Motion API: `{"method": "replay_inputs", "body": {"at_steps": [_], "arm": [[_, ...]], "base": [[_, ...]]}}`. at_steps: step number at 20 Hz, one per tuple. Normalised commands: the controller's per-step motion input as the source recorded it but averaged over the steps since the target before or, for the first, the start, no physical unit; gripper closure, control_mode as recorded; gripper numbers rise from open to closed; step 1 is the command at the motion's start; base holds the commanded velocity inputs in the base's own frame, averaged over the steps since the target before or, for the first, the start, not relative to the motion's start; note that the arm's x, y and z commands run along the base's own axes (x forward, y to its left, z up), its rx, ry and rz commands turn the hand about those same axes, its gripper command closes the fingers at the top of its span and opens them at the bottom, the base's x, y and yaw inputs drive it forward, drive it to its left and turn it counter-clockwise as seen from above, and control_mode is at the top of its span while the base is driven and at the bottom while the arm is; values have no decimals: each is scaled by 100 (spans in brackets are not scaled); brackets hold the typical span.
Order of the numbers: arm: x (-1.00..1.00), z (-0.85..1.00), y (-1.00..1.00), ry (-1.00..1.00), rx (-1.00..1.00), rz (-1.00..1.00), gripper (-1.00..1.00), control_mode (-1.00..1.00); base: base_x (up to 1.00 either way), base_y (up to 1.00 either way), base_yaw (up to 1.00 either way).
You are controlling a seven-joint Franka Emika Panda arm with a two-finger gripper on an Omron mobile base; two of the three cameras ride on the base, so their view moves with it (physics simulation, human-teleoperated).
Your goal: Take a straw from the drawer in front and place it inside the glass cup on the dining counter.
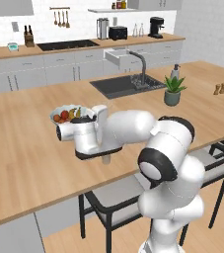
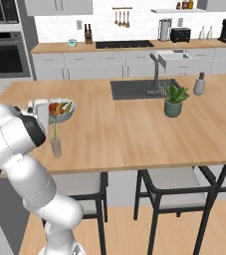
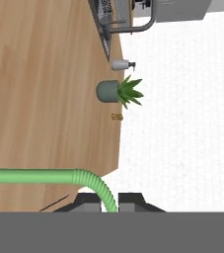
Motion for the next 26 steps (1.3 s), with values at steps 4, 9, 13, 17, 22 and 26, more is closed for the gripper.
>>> {"method": "replay_inputs", "body": {"at_steps": [4, 9, 13, 17, 22, 26], "arm": [[26, -19, 0, 0, -2, -1, 100, -100], [19, -16, 2, 0, -1, 0, 100, -100], [-19, -21, 13, 0, 0, 0, 100, -100], [-54, -26, 10, 0, 0, -1, 100, -100], [-13, -27, 0, 1, 0, -5, 100, -100], [0, -20, 0, 0, 0, -4, 100, -100]], "base": [[0, 0, 0], [0, 0, 0], [0, 0, 0], [0, 0, 0], [0, 0, 0], [0, 0, 0]]}}
